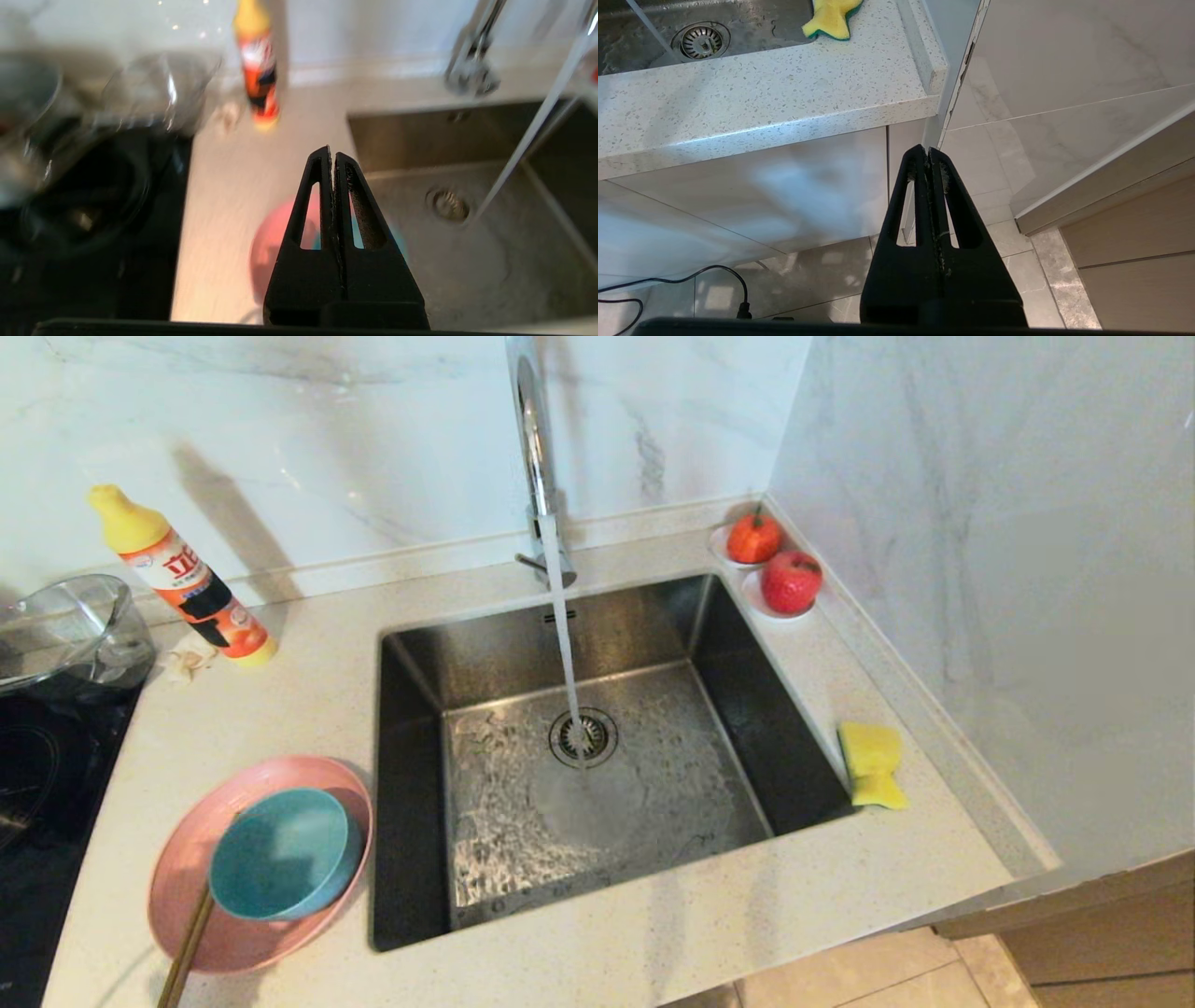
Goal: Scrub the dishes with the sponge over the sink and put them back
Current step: Rinse the chopsticks
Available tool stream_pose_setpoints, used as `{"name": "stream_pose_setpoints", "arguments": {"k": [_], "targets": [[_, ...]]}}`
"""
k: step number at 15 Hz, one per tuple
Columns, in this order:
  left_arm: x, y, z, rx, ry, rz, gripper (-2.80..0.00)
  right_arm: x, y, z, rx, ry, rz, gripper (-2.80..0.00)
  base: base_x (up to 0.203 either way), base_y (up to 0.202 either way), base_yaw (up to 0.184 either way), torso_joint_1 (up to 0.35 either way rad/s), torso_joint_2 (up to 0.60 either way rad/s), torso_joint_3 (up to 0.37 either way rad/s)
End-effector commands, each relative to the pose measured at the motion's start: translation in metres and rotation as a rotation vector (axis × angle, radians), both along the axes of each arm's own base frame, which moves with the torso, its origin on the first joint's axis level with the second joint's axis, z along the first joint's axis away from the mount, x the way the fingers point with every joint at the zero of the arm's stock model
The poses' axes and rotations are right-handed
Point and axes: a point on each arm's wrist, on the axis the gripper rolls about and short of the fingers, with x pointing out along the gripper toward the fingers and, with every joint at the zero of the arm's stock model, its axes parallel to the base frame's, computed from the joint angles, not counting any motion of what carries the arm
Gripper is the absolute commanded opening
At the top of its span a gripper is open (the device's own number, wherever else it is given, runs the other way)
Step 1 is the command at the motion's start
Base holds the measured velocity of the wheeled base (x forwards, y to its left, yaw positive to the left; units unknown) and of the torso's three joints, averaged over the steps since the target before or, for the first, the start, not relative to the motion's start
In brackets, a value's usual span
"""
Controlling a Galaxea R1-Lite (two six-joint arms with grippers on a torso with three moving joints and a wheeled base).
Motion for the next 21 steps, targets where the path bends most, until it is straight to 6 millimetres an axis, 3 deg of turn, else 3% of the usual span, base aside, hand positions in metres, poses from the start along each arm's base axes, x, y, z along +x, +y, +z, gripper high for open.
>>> {"name": "stream_pose_setpoints", "arguments": {"k": [1, 5, 7, 11, 18, 21], "targets": [[-0.024, 0.000, -0.044, 0.006, -0.042, 0.005, -2.80, 0.000, 0.000, 0.000, 0.000, 0.000, 0.000, -2.80, 0.000, 0.000, 0.000, 0.000, 0.00, 0.000], [-0.034, -0.002, -0.110, 0.029, -0.005, -0.060, -2.80, 0.000, 0.000, 0.000, 0.000, 0.000, 0.000, -2.80, 0.000, 0.000, 0.000, 0.000, 0.00, 0.000], [-0.024, -0.002, -0.145, 0.046, 0.114, -0.068, -2.80, 0.000, 0.000, 0.000, 0.000, 0.000, 0.000, -2.80, 0.000, 0.000, 0.000, 0.000, 0.00, 0.000], [-0.022, -0.003, -0.158, 0.001, 0.226, -0.111, -2.80, 0.000, 0.000, 0.000, 0.000, -0.001, 0.000, -2.80, 0.000, 0.000, 0.000, 0.000, 0.00, 0.000], [-0.022, -0.003, -0.158, 0.023, 0.225, -0.119, -2.80, 0.000, 0.000, 0.000, 0.000, 0.000, 0.000, -2.80, 0.000, 0.000, 0.000, 0.000, 0.00, 0.000], [-0.022, -0.003, -0.159, 0.122, 0.243, -0.116, -2.80, 0.000, 0.000, 0.000, 0.000, 0.000, 0.000, -2.80, 0.000, 0.000, 0.000, 0.000, 0.00, 0.000]]}}
